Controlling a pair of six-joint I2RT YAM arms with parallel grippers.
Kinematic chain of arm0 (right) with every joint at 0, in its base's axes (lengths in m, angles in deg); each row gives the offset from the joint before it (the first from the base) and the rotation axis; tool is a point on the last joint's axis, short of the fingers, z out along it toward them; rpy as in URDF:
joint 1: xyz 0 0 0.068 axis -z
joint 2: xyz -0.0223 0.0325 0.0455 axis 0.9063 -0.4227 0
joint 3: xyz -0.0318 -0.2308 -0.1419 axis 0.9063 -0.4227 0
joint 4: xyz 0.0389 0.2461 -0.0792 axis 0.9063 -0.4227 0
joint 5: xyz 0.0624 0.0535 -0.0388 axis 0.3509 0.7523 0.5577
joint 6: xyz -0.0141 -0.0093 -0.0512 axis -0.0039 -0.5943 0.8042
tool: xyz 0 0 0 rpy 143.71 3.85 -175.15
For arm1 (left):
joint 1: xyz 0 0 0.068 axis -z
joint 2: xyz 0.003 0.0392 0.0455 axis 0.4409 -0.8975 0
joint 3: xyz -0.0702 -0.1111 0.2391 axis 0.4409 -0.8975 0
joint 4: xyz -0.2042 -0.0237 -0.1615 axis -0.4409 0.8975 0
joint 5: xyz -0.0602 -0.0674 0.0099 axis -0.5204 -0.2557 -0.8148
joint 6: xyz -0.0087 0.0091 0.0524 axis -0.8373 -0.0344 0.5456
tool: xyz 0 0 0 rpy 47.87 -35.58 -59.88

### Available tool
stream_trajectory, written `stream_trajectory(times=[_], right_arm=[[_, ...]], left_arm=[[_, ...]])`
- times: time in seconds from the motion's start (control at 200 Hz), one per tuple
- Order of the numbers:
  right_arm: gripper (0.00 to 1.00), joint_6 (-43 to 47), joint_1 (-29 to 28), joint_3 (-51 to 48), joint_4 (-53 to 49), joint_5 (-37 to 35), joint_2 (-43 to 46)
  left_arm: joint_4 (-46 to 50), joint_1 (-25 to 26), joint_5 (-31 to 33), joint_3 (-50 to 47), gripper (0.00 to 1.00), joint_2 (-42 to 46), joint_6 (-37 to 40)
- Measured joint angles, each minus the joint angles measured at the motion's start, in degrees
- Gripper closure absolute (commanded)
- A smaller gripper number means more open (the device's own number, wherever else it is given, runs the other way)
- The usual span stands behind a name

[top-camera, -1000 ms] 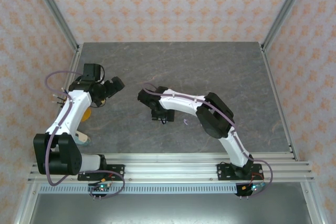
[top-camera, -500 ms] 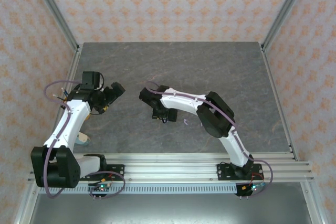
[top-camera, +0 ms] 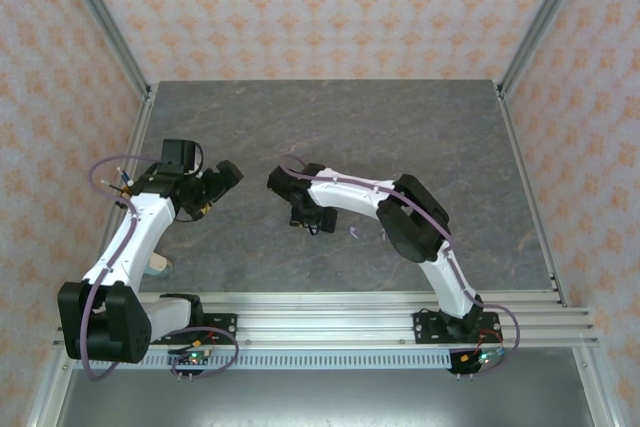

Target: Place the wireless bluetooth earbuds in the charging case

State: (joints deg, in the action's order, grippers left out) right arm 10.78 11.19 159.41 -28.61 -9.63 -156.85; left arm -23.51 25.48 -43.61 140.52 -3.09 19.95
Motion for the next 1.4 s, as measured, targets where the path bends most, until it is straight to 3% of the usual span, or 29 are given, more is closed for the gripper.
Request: stream_trajectory(times=[0.435, 0.826, 1.141, 1.401], right_arm=[[0.52, 1.79, 0.37, -0.57, 0.81, 0.94, 0.68], [0.53, 1.05, 1.29, -1.2, 1.64, 1.03, 3.19], [0.52, -4.24, 4.24, -2.25, 5.6, 0.9, 5.81], [0.52, -9.09, 7.85, -4.79, 10.14, 3.06, 6.23]], left_arm=[[-0.09, 0.33, -1.46, -0.31, 0.0, 0.02, 0.63], [-3.19, 2.01, -3.3, -4.48, 0.0, 1.33, 1.07], [-16.85, 9.7, -4.09, -18.12, 0.0, 7.04, -3.17], [-32.96, 18.08, -2.05, -25.83, 0.01, 5.88, -6.54]])
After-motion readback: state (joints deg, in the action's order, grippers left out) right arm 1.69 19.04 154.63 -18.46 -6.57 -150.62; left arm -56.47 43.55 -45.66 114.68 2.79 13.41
